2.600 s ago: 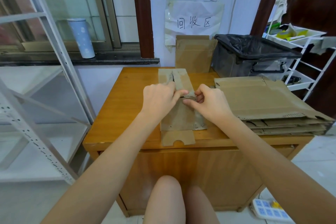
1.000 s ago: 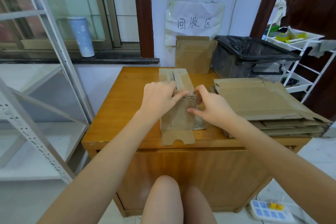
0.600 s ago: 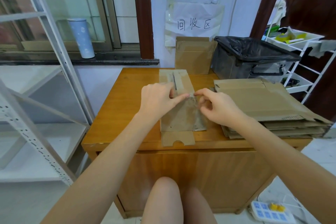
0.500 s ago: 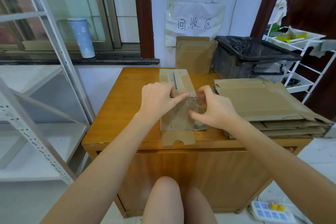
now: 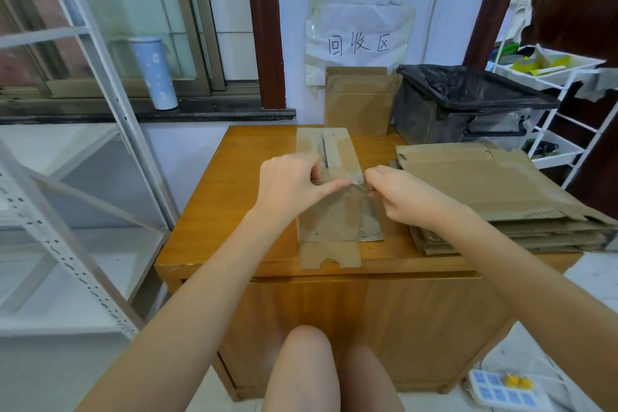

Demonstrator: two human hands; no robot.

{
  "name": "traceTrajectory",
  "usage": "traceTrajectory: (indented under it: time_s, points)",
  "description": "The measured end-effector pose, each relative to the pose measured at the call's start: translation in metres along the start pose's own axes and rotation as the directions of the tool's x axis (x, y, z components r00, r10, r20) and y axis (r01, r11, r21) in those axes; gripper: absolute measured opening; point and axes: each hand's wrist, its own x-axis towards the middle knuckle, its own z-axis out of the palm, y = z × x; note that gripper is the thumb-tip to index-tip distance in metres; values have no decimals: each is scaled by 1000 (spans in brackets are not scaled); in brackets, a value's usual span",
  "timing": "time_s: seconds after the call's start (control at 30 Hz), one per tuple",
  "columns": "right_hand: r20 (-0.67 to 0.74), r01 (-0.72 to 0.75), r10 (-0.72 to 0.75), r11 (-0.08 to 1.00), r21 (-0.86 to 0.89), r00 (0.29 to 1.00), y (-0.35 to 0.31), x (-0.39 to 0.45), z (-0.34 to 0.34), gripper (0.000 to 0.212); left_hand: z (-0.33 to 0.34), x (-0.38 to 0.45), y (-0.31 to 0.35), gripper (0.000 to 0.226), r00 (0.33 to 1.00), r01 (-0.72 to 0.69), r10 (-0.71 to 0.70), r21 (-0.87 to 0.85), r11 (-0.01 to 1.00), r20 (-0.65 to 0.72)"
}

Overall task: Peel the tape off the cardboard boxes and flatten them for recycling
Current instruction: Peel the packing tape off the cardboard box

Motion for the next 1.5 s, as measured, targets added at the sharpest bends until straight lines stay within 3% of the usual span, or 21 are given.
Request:
traceTrajectory:
  time_s: [0.13, 0.37, 0.53, 0.67, 0.83, 0.93, 1.03, 1.13, 1.2, 1.3, 1.4, 1.5]
  points:
    - [31, 75, -72, 988, -135, 997, 3, 3, -13, 12, 3, 4, -4, 60, 998, 14, -16, 37, 999, 55]
    - [-139, 123, -158, 965, -230, 978, 11, 6, -39, 9, 3, 8, -3, 58, 994, 35, -40, 56, 998, 104]
    - [-267, 45, -28, 997, 58, 963, 12, 12, -35, 3, 1, 13, -5, 57, 989, 80, -89, 81, 993, 119]
    - [-150, -32, 126, 859, 512, 981, 4, 21, -33, 18, 3, 14, -2, 58, 989, 86, -97, 94, 992, 115]
    - [-48, -54, 106, 785, 618, 993, -2, 29, -37, 14, 3, 19, -1, 60, 982, 128, -140, 103, 986, 125]
    - [-85, -23, 100, 771, 636, 991, -4, 35, -32, 6, 4, 21, -2, 60, 979, 161, -170, 89, 983, 113]
    - [-72, -33, 118, 707, 707, 990, -7, 39, -26, 16, 5, 20, -6, 60, 972, 211, -212, 23, 977, 103]
    - [-68, -25, 90, 762, 647, 994, -11, 43, -21, 22, 2, 21, -8, 58, 965, 227, -225, 4, 974, 135]
    - [-75, 0, 53, 814, 581, 996, -13, 45, -19, 12, -2, 22, -11, 55, 948, 260, -243, -59, 964, 204]
    - [-81, 10, 48, 803, 596, 996, -15, 46, -16, 4, -10, 23, -18, 38, 905, 344, -234, -284, 895, 356]
    - [-89, 19, 46, 788, 615, 995, -22, 47, -13, 3, -18, 21, -27, 19, 895, 377, -172, -491, 785, 411]
    - [-80, 28, 24, 802, 596, 997, -32, 52, -9, 4, -18, 10, -34, 25, 894, 423, -168, -658, 622, 416]
